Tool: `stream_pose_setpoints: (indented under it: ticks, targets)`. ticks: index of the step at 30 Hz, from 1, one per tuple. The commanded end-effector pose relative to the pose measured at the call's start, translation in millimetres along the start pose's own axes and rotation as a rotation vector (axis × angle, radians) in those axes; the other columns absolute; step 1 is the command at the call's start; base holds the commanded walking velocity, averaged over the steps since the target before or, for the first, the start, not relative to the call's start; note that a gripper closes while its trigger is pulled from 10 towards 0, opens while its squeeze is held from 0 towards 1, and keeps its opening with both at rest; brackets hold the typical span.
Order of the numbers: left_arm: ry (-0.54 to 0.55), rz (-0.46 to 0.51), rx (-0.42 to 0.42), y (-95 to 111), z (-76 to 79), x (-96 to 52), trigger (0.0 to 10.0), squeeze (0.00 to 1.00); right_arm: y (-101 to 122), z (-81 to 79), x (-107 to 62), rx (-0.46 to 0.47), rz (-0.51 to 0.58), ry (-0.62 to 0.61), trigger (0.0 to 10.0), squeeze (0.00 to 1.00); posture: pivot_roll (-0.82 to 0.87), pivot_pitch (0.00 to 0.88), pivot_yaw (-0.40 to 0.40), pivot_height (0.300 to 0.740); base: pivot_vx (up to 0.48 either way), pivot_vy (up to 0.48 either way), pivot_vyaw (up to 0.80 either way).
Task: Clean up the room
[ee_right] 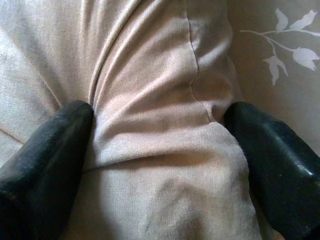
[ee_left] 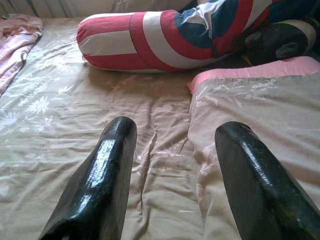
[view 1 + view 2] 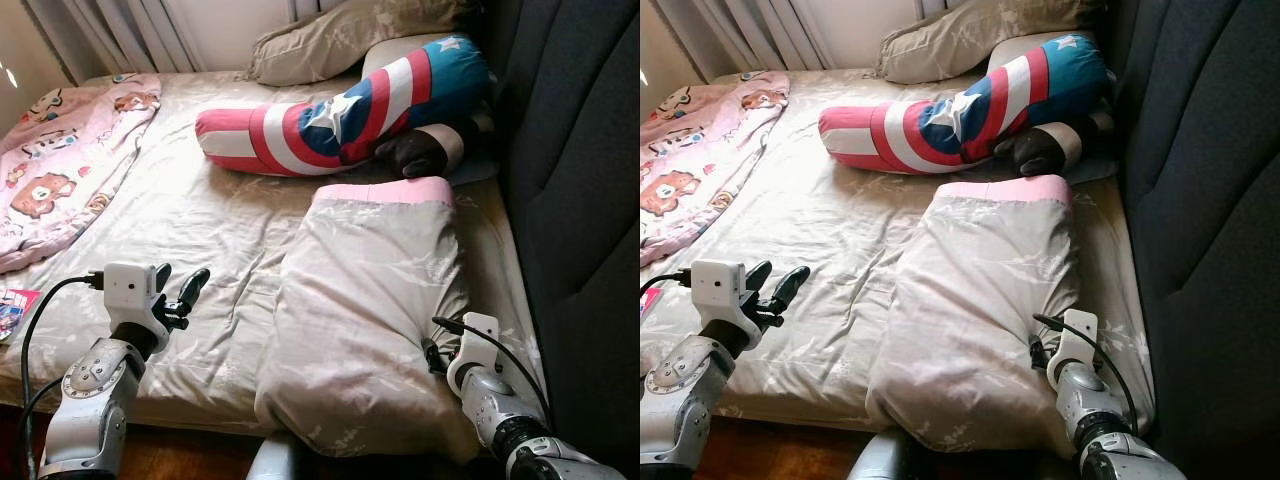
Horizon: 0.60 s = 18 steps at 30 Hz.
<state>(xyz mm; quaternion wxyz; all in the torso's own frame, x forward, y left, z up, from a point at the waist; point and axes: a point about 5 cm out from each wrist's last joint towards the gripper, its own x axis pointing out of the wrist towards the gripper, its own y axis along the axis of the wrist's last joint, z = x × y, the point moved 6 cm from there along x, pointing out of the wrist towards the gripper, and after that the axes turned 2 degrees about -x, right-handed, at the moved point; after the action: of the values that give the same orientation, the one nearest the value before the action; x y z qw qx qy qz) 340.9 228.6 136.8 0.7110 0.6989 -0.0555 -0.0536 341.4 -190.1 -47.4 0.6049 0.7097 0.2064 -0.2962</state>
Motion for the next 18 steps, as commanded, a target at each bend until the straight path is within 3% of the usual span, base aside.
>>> stream_pose_setpoints:
  ticks: [1,4,5,6,18]
  targets:
    - [0.020,0.006,0.017,4.8,-6.9,-4.5,10.0,0.00,-62.2,-10.3,-6.3,0.000,-0.204,0.032,10.0,0.00,0.22,0.137,0.124,0.653,0.000,0.000,0.00]
    - [0.021,0.007,0.016,4.9,-6.6,-4.6,10.0,0.00,-67.4,-10.3,-7.2,-0.010,-0.216,0.033,10.0,0.00,0.22,0.140,0.121,0.653,0.000,0.000,0.00]
    - [0.022,0.008,0.016,5.0,-6.5,-4.7,10.0,0.00,-68.0,-9.4,-7.4,-0.009,-0.217,0.029,4.7,0.00,0.22,0.142,0.117,0.653,0.000,0.000,0.00]
    - [0.024,0.009,0.015,5.1,-6.5,-4.9,10.0,0.00,-68.5,-8.4,-7.5,-0.007,-0.218,0.025,0.0,0.00,0.22,0.142,0.115,0.653,0.000,0.000,0.00]
    - [0.038,0.013,0.000,3.4,-6.1,-5.8,10.0,0.00,-67.0,-6.6,-7.4,-0.034,-0.215,0.033,0.0,0.00,0.22,0.146,0.094,0.653,0.000,0.000,0.00]
